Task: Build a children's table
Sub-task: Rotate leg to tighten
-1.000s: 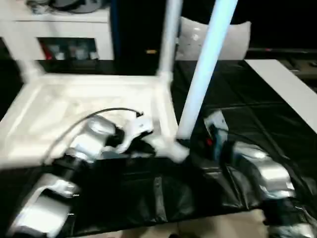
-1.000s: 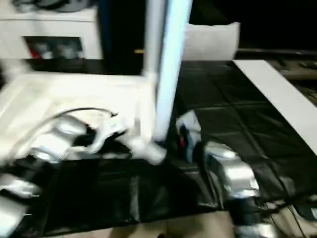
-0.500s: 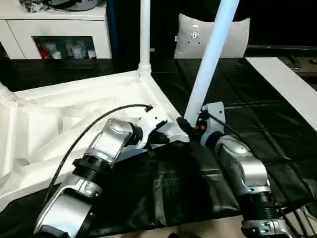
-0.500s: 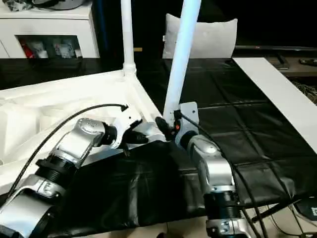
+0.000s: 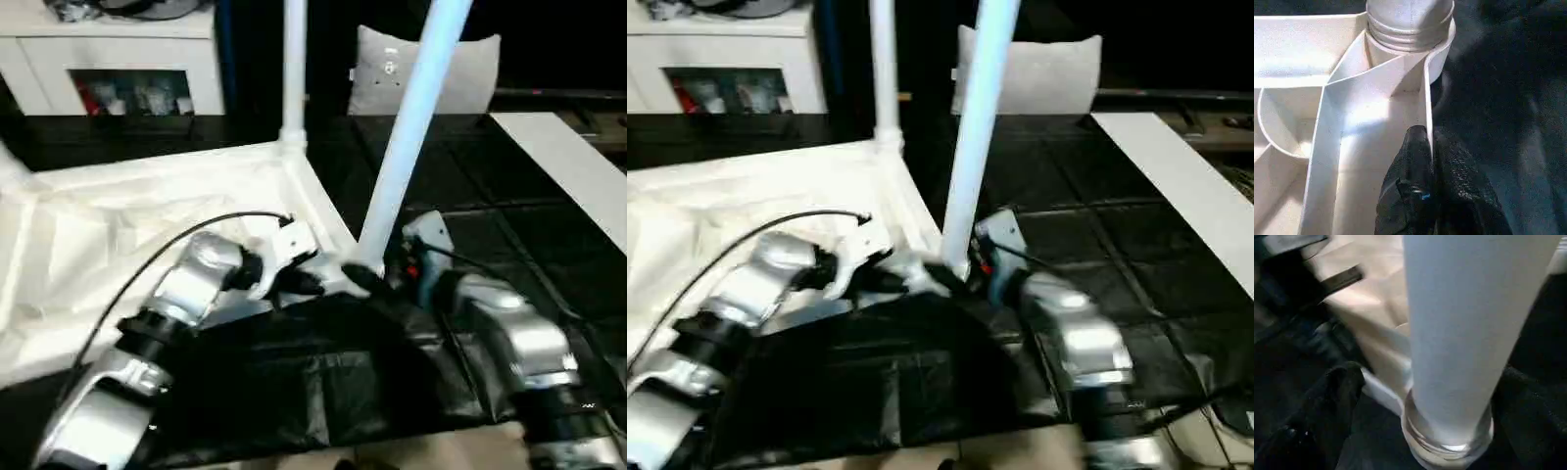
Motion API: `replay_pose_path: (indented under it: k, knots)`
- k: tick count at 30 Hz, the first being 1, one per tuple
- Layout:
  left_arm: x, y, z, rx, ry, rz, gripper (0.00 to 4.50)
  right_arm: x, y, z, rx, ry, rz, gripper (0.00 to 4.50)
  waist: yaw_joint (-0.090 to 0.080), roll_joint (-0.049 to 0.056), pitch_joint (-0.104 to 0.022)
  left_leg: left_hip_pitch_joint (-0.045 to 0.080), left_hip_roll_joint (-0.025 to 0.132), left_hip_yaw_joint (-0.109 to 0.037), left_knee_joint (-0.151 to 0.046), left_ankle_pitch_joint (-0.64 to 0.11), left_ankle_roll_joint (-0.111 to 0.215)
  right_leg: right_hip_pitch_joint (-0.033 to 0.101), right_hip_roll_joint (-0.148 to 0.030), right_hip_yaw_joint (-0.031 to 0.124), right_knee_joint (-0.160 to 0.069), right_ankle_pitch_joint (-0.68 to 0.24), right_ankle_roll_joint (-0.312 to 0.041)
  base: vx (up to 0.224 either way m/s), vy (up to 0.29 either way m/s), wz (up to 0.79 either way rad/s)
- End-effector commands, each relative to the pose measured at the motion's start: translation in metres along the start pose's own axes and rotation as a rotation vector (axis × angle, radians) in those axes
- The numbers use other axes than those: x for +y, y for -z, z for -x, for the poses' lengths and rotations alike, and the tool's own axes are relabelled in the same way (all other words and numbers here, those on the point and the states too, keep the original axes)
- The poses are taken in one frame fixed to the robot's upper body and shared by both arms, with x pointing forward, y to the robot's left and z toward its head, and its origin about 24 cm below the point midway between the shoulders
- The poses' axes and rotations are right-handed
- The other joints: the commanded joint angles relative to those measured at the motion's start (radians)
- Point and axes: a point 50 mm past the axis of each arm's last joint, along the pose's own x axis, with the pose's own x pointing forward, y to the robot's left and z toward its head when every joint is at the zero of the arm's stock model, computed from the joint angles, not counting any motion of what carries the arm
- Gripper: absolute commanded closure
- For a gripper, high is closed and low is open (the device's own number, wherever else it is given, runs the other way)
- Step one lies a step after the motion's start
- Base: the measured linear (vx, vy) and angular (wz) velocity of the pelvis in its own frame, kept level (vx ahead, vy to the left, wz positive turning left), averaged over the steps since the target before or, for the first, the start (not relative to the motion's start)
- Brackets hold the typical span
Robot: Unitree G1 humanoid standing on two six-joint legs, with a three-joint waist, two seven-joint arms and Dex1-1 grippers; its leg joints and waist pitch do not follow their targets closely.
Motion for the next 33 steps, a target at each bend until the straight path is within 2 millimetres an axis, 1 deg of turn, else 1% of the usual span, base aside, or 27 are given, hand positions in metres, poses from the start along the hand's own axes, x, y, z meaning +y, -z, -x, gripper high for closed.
replay_pose_path:
  k: [1, 3, 4, 5, 6, 7, 8, 9, 10, 12, 13, 14, 15, 18, 19, 21, 23, 26, 27, 28, 29, 30, 32, 33]
  knots:
    - [-0.007, -0.011, -0.002, -0.016, 0.106, -0.108, 4.50, 0.004, -0.006, 0.001, -0.010, -0.083, 0.037, 0.10, 0.004, 0.007, -0.063, 0.001, 0.028, -0.004, -0.065, -0.161, 0.079, 0.062, -0.075, 0.065, -0.084, -0.349, -0.141, 0.000, 0.000, 0.00]
    - [-0.010, -0.009, 0.002, 0.006, 0.182, -0.149, 4.50, 0.004, -0.006, 0.005, 0.018, -0.166, 0.076, 0.10, 0.010, 0.003, -0.064, 0.005, 0.030, -0.002, -0.065, -0.156, 0.072, 0.058, -0.074, 0.066, -0.081, -0.334, -0.150, 0.000, 0.000, 0.00]
    - [-0.012, -0.008, 0.004, 0.015, 0.212, -0.171, 4.50, 0.004, -0.006, 0.006, 0.028, -0.195, 0.092, 0.10, 0.013, 0.004, -0.064, 0.002, 0.031, -0.003, -0.066, -0.156, 0.075, 0.061, -0.075, 0.066, -0.079, -0.325, -0.155, 0.000, 0.000, 0.00]
    - [-0.012, -0.008, 0.004, 0.018, 0.218, -0.172, 4.50, 0.004, -0.006, 0.006, 0.031, -0.201, 0.095, 0.10, 0.014, 0.005, -0.064, 0.004, 0.032, -0.002, -0.066, -0.154, 0.073, 0.060, -0.075, 0.067, -0.077, -0.316, -0.158, 0.000, 0.000, 0.00]
    - [-0.014, -0.005, 0.006, 0.048, 0.253, -0.191, 4.50, 0.004, -0.005, 0.007, 0.049, -0.246, 0.112, 0.10, 0.018, 0.003, -0.065, 0.008, 0.034, -0.002, -0.066, -0.149, 0.071, 0.057, -0.075, 0.068, -0.073, -0.292, -0.170, 0.000, 0.000, 0.00]
    - [-0.015, -0.004, 0.006, 0.059, 0.274, -0.201, 4.50, 0.004, -0.004, 0.008, 0.060, -0.268, 0.118, 0.10, 0.021, 0.004, -0.065, 0.007, 0.033, -0.001, -0.066, -0.146, 0.070, 0.059, -0.074, 0.068, -0.070, -0.281, -0.177, 0.000, 0.000, 0.00]
    - [-0.015, -0.003, 0.007, 0.067, 0.287, -0.204, 4.50, 0.003, -0.004, 0.009, 0.070, -0.282, 0.127, 0.10, 0.023, 0.004, -0.065, 0.007, 0.032, -0.001, -0.066, -0.148, 0.071, 0.059, -0.074, 0.068, -0.070, -0.280, -0.178, 0.000, 0.000, 0.00]
    - [-0.016, -0.003, 0.007, 0.073, 0.300, -0.216, 4.50, 0.003, -0.003, 0.009, 0.077, -0.299, 0.129, 0.10, 0.025, -0.001, -0.064, 0.006, 0.032, 0.001, -0.066, -0.149, 0.070, 0.060, -0.076, 0.069, -0.072, -0.293, -0.175, 0.000, 0.000, 0.00]
    - [-0.016, -0.003, 0.008, 0.074, 0.312, -0.224, 4.50, 0.003, -0.003, 0.010, 0.078, -0.319, 0.120, 0.26, 0.028, -0.001, -0.064, 0.005, 0.032, 0.001, -0.066, -0.146, 0.068, 0.061, -0.077, 0.069, -0.072, -0.303, -0.171, 0.000, 0.000, 0.00]
    - [-0.017, -0.004, 0.008, 0.080, 0.339, -0.238, 4.50, 0.004, -0.004, 0.011, 0.070, -0.361, 0.100, 0.26, 0.031, 0.001, -0.066, 0.003, 0.033, -0.001, -0.065, -0.140, 0.070, 0.063, -0.077, 0.068, -0.070, -0.298, -0.168, 0.000, 0.000, 0.00]
    - [-0.018, -0.003, 0.008, 0.081, 0.356, -0.239, 4.50, 0.004, -0.004, 0.012, 0.068, -0.378, 0.085, 0.48, 0.031, 0.000, -0.067, 0.003, 0.033, -0.001, -0.065, -0.138, 0.071, 0.064, -0.076, 0.067, -0.069, -0.293, -0.169, 0.000, 0.000, 0.00]
    - [-0.019, -0.003, 0.009, 0.081, 0.374, -0.241, 4.50, 0.004, -0.004, 0.013, 0.068, -0.397, 0.073, 0.48, 0.031, -0.001, -0.067, 0.002, 0.033, -0.001, -0.065, -0.134, 0.072, 0.065, -0.075, 0.067, -0.069, -0.290, -0.169, 0.000, 0.000, 0.00]
    - [-0.021, -0.004, 0.009, 0.077, 0.390, -0.243, 4.50, 0.005, -0.004, 0.013, 0.075, -0.412, 0.063, 0.61, 0.032, -0.001, -0.067, 0.002, 0.033, -0.001, -0.065, -0.134, 0.073, 0.065, -0.076, 0.067, -0.069, -0.292, -0.169, 0.000, 0.000, 0.00]
    - [-0.023, -0.005, 0.008, 0.071, 0.420, -0.252, 4.50, 0.005, -0.002, 0.015, 0.096, -0.454, 0.056, 0.85, 0.032, -0.004, -0.066, 0.000, 0.031, 0.000, -0.063, -0.137, 0.071, 0.063, -0.076, 0.065, -0.072, -0.326, -0.162, 0.000, 0.000, 0.00]
    - [-0.023, -0.005, 0.008, 0.071, 0.420, -0.252, 4.50, 0.005, -0.002, 0.015, 0.096, -0.454, 0.056, 0.85, 0.032, -0.003, -0.066, 0.000, 0.031, 0.000, -0.063, -0.137, 0.070, 0.063, -0.076, 0.065, -0.073, -0.331, -0.160, 0.000, 0.000, 0.00]
    - [-0.023, -0.005, 0.008, 0.075, 0.425, -0.259, 4.50, 0.005, -0.001, 0.015, 0.101, -0.471, 0.048, 1.19, 0.033, -0.002, -0.066, 0.001, 0.032, -0.001, -0.063, -0.135, 0.067, 0.063, -0.075, 0.065, -0.071, -0.326, -0.161, 0.000, 0.000, 0.00]
    - [-0.023, -0.005, 0.008, 0.077, 0.428, -0.261, 4.50, 0.005, -0.001, 0.015, 0.104, -0.482, 0.041, 1.25, 0.032, -0.005, -0.067, 0.000, 0.032, 0.000, -0.063, -0.133, 0.067, 0.063, -0.074, 0.066, -0.070, -0.314, -0.164, 0.000, 0.000, 0.00]
    - [-0.023, -0.005, 0.008, 0.078, 0.432, -0.263, 4.50, 0.006, -0.001, 0.015, 0.106, -0.499, 0.027, 1.54, 0.033, -0.004, -0.068, 0.001, 0.033, -0.001, -0.063, -0.124, 0.069, 0.064, -0.074, 0.066, -0.068, -0.305, -0.166, 0.000, 0.000, 0.00]
    - [-0.023, -0.005, 0.008, 0.078, 0.431, -0.263, 4.50, 0.007, -0.001, 0.015, 0.107, -0.502, 0.026, 1.60, 0.034, -0.005, -0.068, 0.000, 0.033, 0.000, -0.062, -0.122, 0.070, 0.064, -0.075, 0.066, -0.067, -0.299, -0.168, 0.000, 0.000, 0.00]
    - [-0.023, -0.005, 0.007, 0.077, 0.430, -0.263, 4.50, 0.007, 0.000, 0.015, 0.110, -0.507, 0.020, 1.65, 0.034, -0.004, -0.068, 0.001, 0.033, 0.000, -0.062, -0.121, 0.070, 0.064, -0.075, 0.065, -0.067, -0.299, -0.169, 0.000, 0.000, 0.00]
    - [-0.023, -0.005, 0.007, 0.076, 0.430, -0.261, 4.50, 0.007, 0.000, 0.015, 0.112, -0.511, 0.017, 1.82, 0.034, -0.002, -0.068, 0.000, 0.032, 0.000, -0.062, -0.124, 0.069, 0.064, -0.075, 0.065, -0.068, -0.305, -0.167, 0.000, 0.000, 0.00]
    - [-0.023, -0.005, 0.007, 0.076, 0.430, -0.261, 4.50, 0.007, 0.000, 0.015, 0.112, -0.511, 0.017, 1.82, 0.034, -0.003, -0.068, 0.000, 0.032, 0.000, -0.062, -0.125, 0.069, 0.064, -0.075, 0.065, -0.069, -0.308, -0.166, 0.000, 0.000, 0.00]
    - [-0.024, -0.005, 0.007, 0.075, 0.431, -0.260, 4.50, 0.008, 0.001, 0.015, 0.115, -0.520, 0.006, 2.01, 0.035, -0.004, -0.067, 0.001, 0.031, 0.001, -0.062, -0.128, 0.068, 0.063, -0.075, 0.065, -0.070, -0.318, -0.162, 0.000, 0.000, 0.00]
    - [-0.024, -0.005, 0.006, 0.075, 0.431, -0.259, 4.50, 0.009, 0.001, 0.015, 0.114, -0.524, 0.000, 2.10, 0.036, -0.003, -0.067, 0.001, 0.032, 0.000, -0.062, -0.128, 0.067, 0.063, -0.074, 0.065, -0.070, -0.324, -0.160, 0.000, 0.000, 0.00]
